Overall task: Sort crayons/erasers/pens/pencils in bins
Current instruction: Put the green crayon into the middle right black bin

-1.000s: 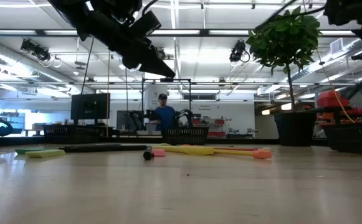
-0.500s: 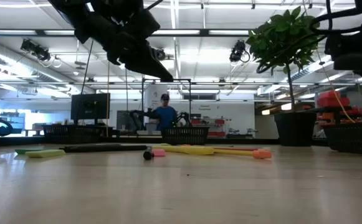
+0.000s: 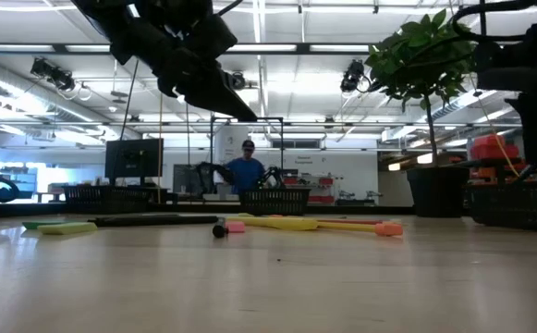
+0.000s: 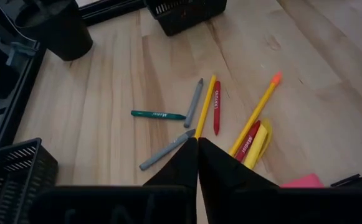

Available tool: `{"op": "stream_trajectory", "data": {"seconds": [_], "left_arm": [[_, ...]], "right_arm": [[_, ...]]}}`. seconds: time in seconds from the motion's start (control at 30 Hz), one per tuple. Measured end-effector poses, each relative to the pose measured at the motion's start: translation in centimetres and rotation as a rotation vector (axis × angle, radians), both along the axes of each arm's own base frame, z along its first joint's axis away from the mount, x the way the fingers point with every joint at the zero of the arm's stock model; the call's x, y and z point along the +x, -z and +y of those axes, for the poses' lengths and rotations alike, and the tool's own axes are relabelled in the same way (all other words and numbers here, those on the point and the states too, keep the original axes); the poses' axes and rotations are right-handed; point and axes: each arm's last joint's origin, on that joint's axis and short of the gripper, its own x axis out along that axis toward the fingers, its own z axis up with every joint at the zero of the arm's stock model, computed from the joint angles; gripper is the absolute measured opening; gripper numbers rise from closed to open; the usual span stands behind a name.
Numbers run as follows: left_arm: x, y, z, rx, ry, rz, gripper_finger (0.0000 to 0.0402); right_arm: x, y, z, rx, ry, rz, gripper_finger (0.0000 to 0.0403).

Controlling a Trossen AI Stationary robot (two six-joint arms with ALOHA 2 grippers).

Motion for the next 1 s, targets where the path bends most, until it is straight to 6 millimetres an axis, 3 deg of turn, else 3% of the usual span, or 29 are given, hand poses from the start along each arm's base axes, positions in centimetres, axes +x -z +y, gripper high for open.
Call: {"op": "stream_trajectory", "data": {"seconds": [0.17, 0.43, 0.6, 1.0], "left_arm": [[0.0, 0.0, 0.0, 0.000, 0.000, 0.004, 0.0026], [-0.1, 0.1, 0.0, 0.000, 0.001, 0.015, 0.0019], [-0.1, 0.1, 0.0, 0.006, 0.006, 0.018, 0.0017], [-0.1, 0.1, 0.0, 0.006, 0.006, 0.018, 0.0017]], "right_arm": [[0.4, -0.5, -0.2, -0.031, 0.032, -0.049, 0.0048], [0.0, -0.4, -0.2, 0.142, 0.080, 0.100, 0.0046], [0.9, -0.3, 0.3, 0.202, 0.028, 0.030, 0.0045], [1.5, -0.3, 0.4, 0.158, 0.003, -0.059, 0.0045]]}}
